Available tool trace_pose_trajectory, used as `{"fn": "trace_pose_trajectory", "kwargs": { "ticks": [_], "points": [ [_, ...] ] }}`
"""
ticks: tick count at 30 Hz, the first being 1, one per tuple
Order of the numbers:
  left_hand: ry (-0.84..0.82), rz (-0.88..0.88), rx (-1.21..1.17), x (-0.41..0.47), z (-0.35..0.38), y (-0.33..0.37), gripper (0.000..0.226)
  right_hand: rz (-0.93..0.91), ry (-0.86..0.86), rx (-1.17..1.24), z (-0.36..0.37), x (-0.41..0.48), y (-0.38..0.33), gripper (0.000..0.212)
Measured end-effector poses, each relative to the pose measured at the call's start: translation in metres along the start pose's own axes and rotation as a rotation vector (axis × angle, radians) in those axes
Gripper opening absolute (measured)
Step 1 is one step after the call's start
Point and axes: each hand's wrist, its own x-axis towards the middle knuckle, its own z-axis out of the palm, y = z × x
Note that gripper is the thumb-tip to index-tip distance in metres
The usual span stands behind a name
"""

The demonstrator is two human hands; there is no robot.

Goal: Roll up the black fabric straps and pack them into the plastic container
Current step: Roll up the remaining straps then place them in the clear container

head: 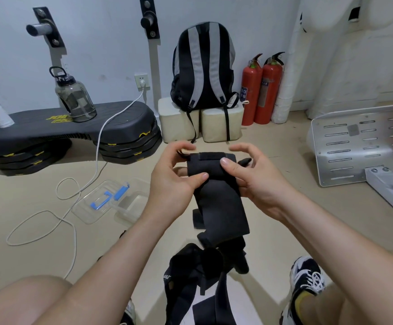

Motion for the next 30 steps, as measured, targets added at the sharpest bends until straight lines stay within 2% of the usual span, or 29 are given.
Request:
{"fn": "trace_pose_trajectory", "kwargs": {
  "ticks": [2, 5, 7, 10, 12, 15, 19, 23, 27, 30],
  "points": [
    [-0.065, -0.023, -0.052, 0.001, -0.003, 0.002, 0.079, -0.039, -0.045, 0.008, -0.003, 0.001, -0.002, 0.017],
    [-0.231, -0.151, -0.16, 0.005, -0.011, 0.0, 0.104, -0.053, -0.044, 0.085, -0.002, 0.003, -0.001, 0.018],
    [-0.28, -0.23, -0.157, 0.007, -0.012, -0.003, 0.094, -0.055, -0.021, 0.099, -0.002, 0.005, 0.0, 0.016],
    [-0.249, -0.302, -0.132, 0.008, -0.011, -0.004, 0.043, -0.053, -0.047, -0.005, -0.005, 0.005, 0.0, 0.021],
    [-0.223, -0.329, -0.121, 0.007, -0.009, -0.006, 0.02, -0.085, -0.106, -0.137, -0.008, 0.003, -0.004, 0.024],
    [-0.218, -0.38, -0.121, 0.005, -0.005, -0.011, 0.023, -0.094, -0.181, -0.286, -0.01, 0.001, -0.007, 0.027],
    [-0.264, -0.427, -0.076, 0.002, 0.003, -0.021, 0.028, -0.071, -0.19, -0.413, -0.01, -0.001, -0.008, 0.021],
    [-0.222, -0.448, -0.049, 0.003, 0.009, -0.028, 0.024, -0.059, -0.196, -0.557, -0.014, 0.0, -0.009, 0.019],
    [-0.081, -0.436, -0.006, 0.005, 0.016, -0.036, 0.019, -0.008, -0.152, -0.513, -0.013, 0.002, -0.005, 0.02],
    [-0.059, -0.436, 0.006, 0.005, 0.02, -0.037, 0.016, -0.005, -0.135, -0.545, -0.017, 0.003, -0.004, 0.023]
  ]
}}
